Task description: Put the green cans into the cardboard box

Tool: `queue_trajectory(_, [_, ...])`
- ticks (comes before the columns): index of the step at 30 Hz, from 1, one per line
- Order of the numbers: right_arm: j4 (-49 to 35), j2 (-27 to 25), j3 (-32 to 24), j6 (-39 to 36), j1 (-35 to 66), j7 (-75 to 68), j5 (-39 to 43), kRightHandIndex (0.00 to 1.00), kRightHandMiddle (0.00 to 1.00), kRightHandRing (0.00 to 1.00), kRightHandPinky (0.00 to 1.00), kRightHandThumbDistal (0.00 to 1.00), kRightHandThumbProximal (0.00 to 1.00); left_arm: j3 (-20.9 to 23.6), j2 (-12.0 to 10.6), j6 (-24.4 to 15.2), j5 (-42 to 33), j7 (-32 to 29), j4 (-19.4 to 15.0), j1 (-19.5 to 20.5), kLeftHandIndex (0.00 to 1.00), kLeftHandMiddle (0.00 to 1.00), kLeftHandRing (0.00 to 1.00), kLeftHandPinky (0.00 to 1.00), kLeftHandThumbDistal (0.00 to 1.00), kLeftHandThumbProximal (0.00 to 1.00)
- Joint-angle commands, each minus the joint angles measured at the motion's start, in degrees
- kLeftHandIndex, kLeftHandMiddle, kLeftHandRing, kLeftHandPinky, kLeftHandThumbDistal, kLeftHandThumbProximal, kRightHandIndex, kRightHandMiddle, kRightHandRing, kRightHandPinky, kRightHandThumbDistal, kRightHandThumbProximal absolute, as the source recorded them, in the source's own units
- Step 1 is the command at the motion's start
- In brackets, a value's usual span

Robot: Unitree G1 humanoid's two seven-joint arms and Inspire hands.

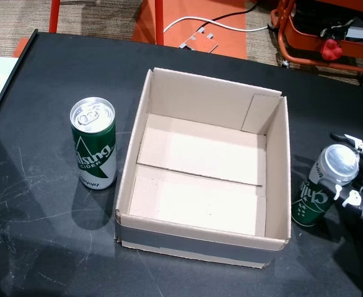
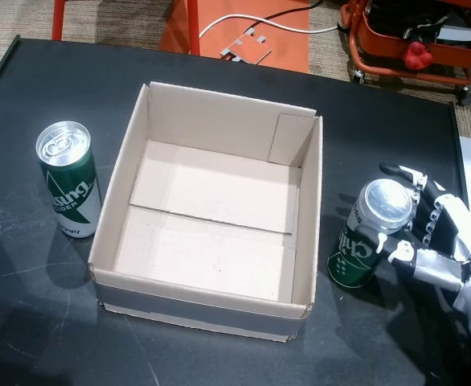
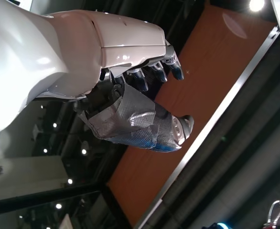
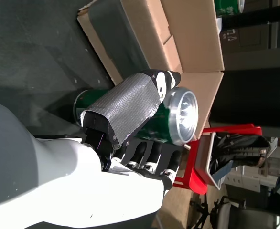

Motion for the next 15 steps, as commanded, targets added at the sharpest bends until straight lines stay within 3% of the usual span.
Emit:
queue_trajectory(1, [0.7,0.0,0.4,-0.2,-0.2,-0.5,-0.7,0.72,0.77,0.74,0.82,1.0,0.86,0.5,-2.6,0.6,-0.4,-0.4,0.1,1.4,0.7,0.79,0.88,0.87,0.51,0.35])
queue_trajectory(11, [0.8,0.4,-0.9,0.8,-0.8,1.9,1.0,0.7,0.74,0.7,0.71,1.0,0.73,0.6,-3.1,0.5,-0.3,0.3,-0.5,1.3,0.7,0.79,0.87,0.87,0.51,0.36])
queue_trajectory(15, [1.2,0.8,-0.9,1.0,-1.3,1.6,0.5,0.69,0.72,0.69,0.7,1.0,0.73,0.6,-3.0,0.4,0.0,0.5,-0.6,1.5,0.7,0.78,0.87,0.86,0.51,0.35])
